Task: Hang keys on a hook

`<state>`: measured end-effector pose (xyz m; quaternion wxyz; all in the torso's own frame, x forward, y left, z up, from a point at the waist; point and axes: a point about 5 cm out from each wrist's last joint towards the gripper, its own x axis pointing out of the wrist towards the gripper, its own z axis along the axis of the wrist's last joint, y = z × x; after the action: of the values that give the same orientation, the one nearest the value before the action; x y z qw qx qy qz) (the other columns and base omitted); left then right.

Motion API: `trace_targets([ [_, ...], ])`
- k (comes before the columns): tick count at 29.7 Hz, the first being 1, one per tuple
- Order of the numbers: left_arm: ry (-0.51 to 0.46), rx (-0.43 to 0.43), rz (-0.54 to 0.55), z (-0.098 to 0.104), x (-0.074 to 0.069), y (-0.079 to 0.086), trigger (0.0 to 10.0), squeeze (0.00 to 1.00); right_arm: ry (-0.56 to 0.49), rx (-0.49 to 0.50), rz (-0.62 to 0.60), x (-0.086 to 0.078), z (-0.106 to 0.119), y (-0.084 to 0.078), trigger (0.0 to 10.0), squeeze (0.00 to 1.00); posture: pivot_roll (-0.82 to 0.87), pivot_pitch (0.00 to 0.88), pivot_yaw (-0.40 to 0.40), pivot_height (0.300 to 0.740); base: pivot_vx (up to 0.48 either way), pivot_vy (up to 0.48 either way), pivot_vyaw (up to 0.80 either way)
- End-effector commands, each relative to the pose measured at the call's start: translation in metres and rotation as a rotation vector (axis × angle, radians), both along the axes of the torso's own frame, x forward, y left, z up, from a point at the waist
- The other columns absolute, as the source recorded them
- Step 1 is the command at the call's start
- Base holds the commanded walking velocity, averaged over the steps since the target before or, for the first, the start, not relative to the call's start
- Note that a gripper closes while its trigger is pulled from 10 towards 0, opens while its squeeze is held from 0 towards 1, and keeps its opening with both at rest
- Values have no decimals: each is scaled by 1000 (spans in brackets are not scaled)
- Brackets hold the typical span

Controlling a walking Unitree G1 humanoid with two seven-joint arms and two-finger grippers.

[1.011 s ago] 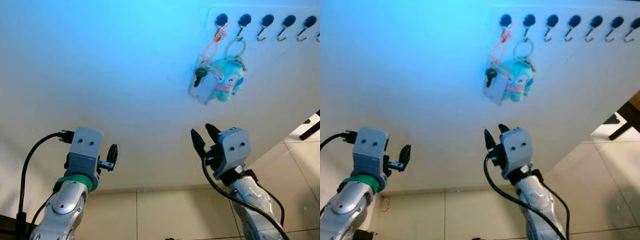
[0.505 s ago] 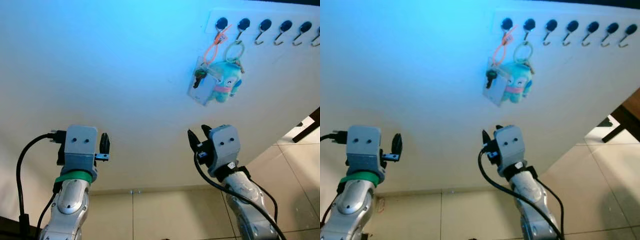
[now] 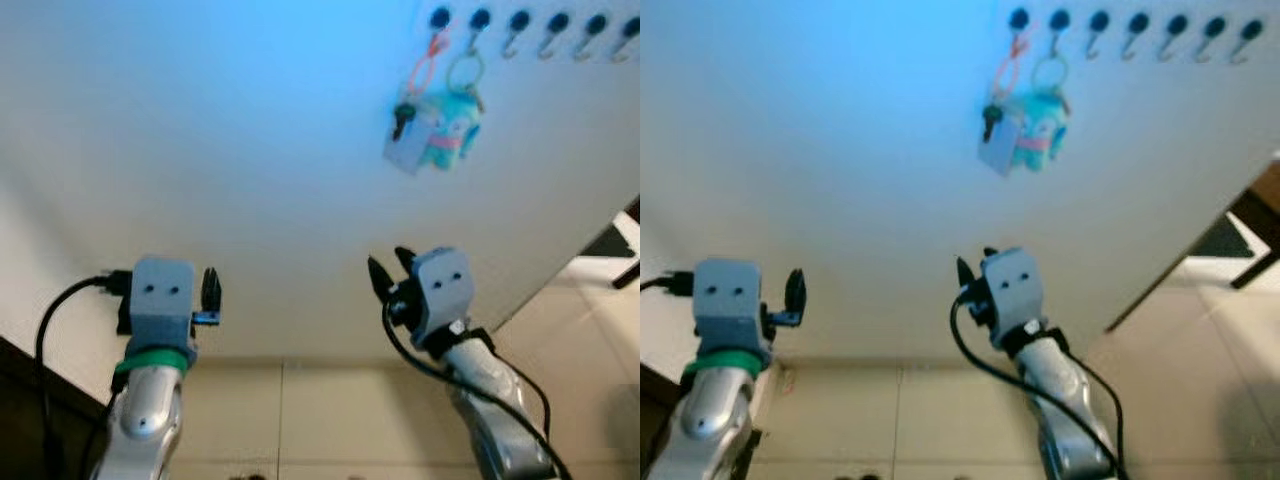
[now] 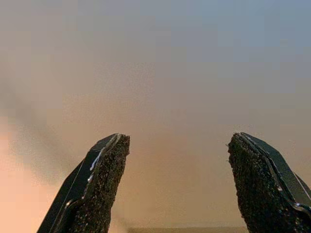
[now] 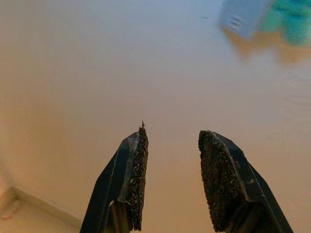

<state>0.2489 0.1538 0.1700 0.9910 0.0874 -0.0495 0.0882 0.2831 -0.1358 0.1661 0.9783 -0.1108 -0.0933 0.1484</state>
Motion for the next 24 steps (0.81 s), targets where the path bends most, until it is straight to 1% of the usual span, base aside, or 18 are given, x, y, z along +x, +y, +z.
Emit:
trace_targets([
  [1,13,18,10,-3,-1,3,10000,0,21,8,4,-2,-6,2,10000,0,-103,85,23,740,-345,0,0],
  [17,17,12,-13,-6,-2,2,10000,0,34,25,0,0,-9,0,10000,0,-97,82,28,740,-348,0,0],
  [21,24,-3,-29,-7,-2,1,10000,0,39,31,1,-1,-9,1,10000,0,-96,83,28,740,-354,0,-459],
  [24,27,-8,-32,-7,-2,1,10000,0,40,35,-1,-1,-9,1,10000,0,-96,83,28,740,-352,0,-800],
])
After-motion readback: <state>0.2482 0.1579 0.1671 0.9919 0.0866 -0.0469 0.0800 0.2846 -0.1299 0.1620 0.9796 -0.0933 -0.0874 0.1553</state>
